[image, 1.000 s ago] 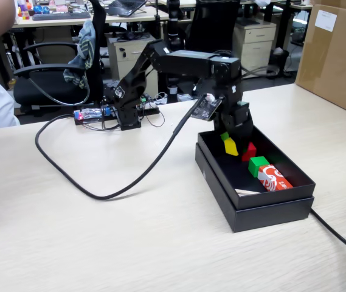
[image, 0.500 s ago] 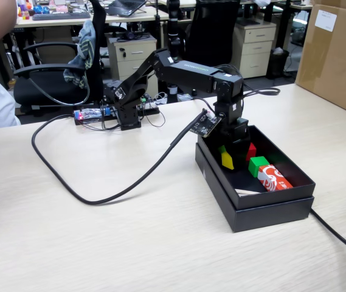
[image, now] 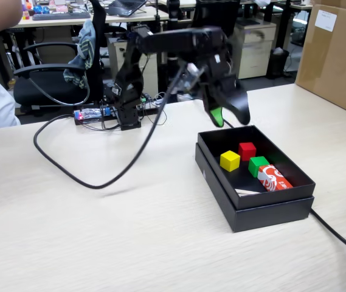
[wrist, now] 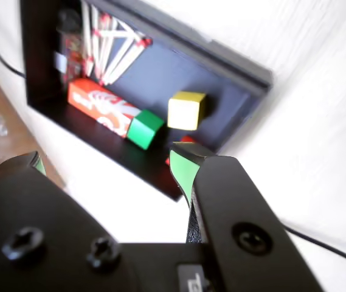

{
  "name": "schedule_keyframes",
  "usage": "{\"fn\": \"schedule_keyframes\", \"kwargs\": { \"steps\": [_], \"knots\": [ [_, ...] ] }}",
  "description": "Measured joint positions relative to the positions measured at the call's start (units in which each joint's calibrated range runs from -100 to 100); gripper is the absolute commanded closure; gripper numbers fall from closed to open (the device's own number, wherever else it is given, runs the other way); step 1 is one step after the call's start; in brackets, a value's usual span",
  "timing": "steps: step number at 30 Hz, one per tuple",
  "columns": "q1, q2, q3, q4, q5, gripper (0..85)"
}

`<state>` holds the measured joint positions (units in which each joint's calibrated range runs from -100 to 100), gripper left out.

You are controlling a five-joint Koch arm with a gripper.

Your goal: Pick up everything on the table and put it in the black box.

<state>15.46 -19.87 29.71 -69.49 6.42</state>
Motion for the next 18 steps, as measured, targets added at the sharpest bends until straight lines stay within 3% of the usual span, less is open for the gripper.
{"fn": "schedule_keyframes", "kwargs": {
  "steps": [10,18],
  "knots": [
    [-10.4,-45.6,-40.2,4.1,-6.1,37.5],
    [-15.2,-70.0,-74.1,16.5,-7.0,35.9]
  ]
}}
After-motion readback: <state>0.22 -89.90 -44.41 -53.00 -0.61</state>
